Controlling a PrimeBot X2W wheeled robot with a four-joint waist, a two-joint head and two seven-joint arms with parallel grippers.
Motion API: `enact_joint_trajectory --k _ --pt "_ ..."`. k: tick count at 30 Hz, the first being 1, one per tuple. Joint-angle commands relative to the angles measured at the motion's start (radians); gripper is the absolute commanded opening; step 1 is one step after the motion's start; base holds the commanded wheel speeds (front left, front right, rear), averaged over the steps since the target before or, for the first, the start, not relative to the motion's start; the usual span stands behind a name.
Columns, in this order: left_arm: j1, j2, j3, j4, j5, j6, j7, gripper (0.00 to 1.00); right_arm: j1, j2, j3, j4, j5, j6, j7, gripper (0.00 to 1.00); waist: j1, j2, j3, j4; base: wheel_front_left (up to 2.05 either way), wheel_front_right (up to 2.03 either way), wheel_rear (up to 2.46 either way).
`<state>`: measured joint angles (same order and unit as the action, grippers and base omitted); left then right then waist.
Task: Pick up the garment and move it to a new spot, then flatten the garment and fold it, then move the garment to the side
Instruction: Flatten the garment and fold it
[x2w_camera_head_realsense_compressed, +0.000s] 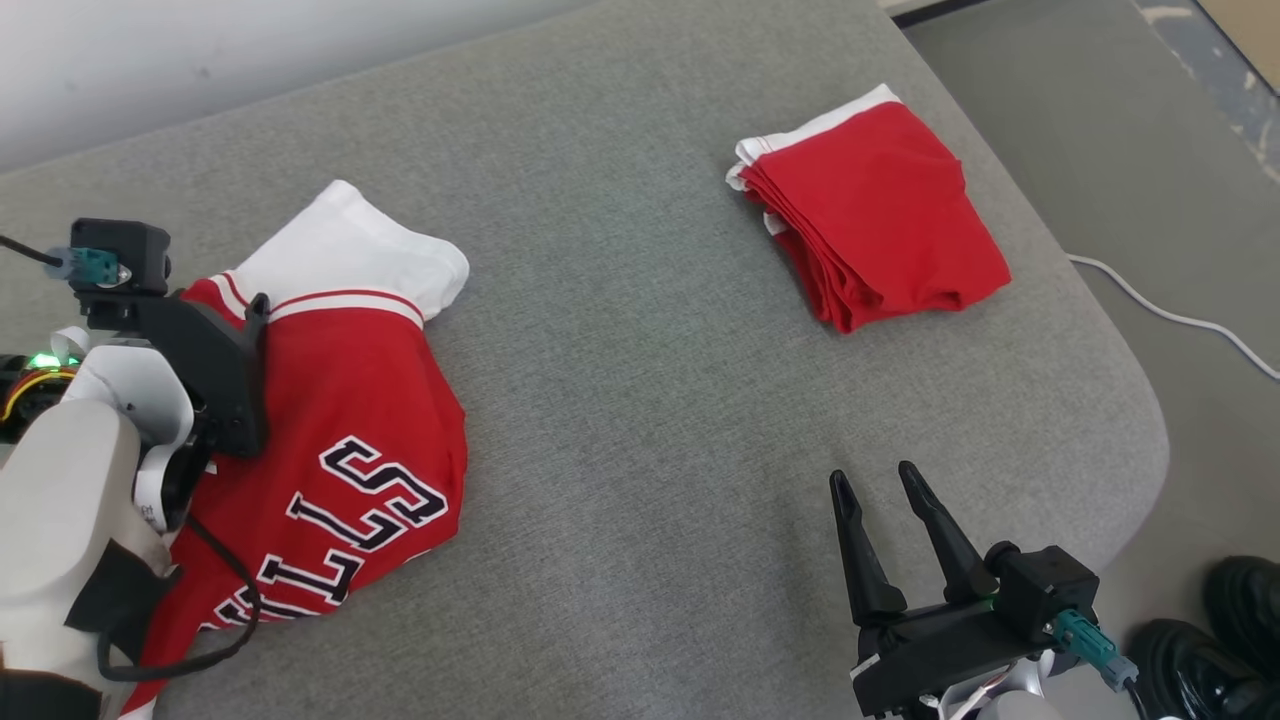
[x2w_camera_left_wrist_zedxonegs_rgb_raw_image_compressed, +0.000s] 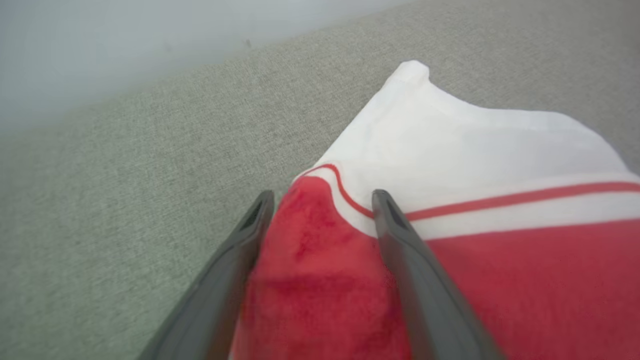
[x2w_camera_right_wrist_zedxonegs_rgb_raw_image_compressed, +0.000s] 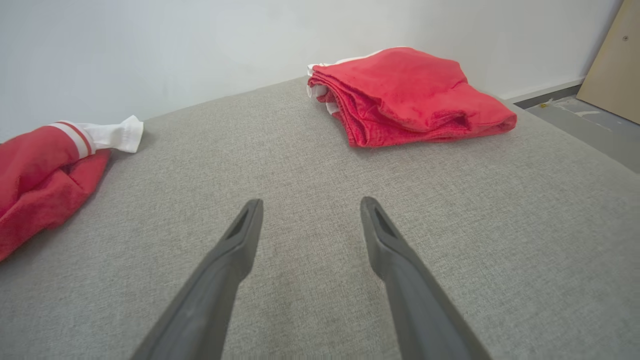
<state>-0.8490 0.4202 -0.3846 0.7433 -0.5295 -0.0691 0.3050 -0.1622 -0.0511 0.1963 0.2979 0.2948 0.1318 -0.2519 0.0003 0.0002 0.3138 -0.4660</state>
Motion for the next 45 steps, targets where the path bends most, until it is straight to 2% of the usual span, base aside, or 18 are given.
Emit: enact_joint_trajectory --k 1,3,10,11,12,19,20,22,28,36,45 --pt "-0.015 0.002 -0.006 0.006 0.008 -0.003 -0.003 0.6 -0.002 0.001 -0.003 0.002 -0.004 -0.002 -0.006 1.0 -0.0003 -0.0002 0.011 -0.013 0.0 0.0 0.0" --pt "-0.02 0.004 -0.015 0.009 0.017 -0.009 -0.016 0.0 -0.006 0.002 0.0 0.004 -0.006 -0.002 -0.007 1.0 -0.0003 -0.0002 0.006 -0.008 0.0 0.0 0.0" --pt "-0.016 -0.028 -0.033 0.022 0.016 -0.015 -0.063 0.0 -0.007 0.001 0.004 0.016 -0.019 -0.002 -0.009 1.0 -0.0003 -0.0002 -0.027 0.021 0.0 0.0 0.0" --pt "-0.016 -0.031 -0.033 0.025 0.014 -0.012 -0.07 0.17 -0.007 0.001 0.003 0.017 -0.023 -0.002 -0.009 1.0 -0.0003 -0.0002 -0.032 0.024 0.0 0.0 0.0" --pt "-0.014 -0.034 -0.034 0.029 0.011 -0.012 -0.071 0.99 -0.008 0.001 0.004 0.019 -0.026 -0.002 -0.008 1.0 -0.0003 -0.0002 -0.037 0.027 0.0 0.0 0.0" --pt "-0.019 -0.037 -0.043 0.054 -0.008 -0.026 -0.061 1.0 -0.005 0.001 0.011 0.015 -0.031 -0.002 0.003 1.0 -0.0003 -0.0002 -0.055 0.031 0.0 0.0 0.0" --pt "-0.016 -0.04 -0.046 0.051 -0.009 -0.023 -0.058 0.76 -0.003 0.001 0.013 0.014 -0.031 -0.002 0.004 1.0 -0.0003 -0.0002 -0.056 0.03 0.0 0.0 0.0" --pt "-0.011 -0.038 -0.049 0.047 -0.01 -0.024 -0.052 0.0 -0.001 0.001 0.015 0.011 -0.028 -0.002 0.005 1.0 -0.0003 -0.0002 -0.054 0.025 0.0 0.0 0.0" --pt "-0.053 -0.043 -0.044 0.018 -0.004 -0.025 -0.124 0.0 -0.007 0.001 0.007 0.009 -0.022 -0.002 0.005 1.0 -0.0003 -0.0002 -0.047 0.02 0.0 0.0 0.0" --pt "-0.149 -0.127 -0.074 -0.103 0.005 -0.044 -0.262 0.0 -0.004 0.001 -0.004 0.016 -0.029 -0.002 0.006 1.0 -0.0003 -0.0002 -0.075 0.044 0.0 0.0 0.0" --pt "-0.3 -0.296 -0.105 -0.343 -0.036 -0.051 -0.375 0.0 0.015 0.001 -0.005 0.014 -0.042 -0.002 0.018 1.0 -0.0003 -0.0002 -0.132 0.089 0.0 0.0 0.0"
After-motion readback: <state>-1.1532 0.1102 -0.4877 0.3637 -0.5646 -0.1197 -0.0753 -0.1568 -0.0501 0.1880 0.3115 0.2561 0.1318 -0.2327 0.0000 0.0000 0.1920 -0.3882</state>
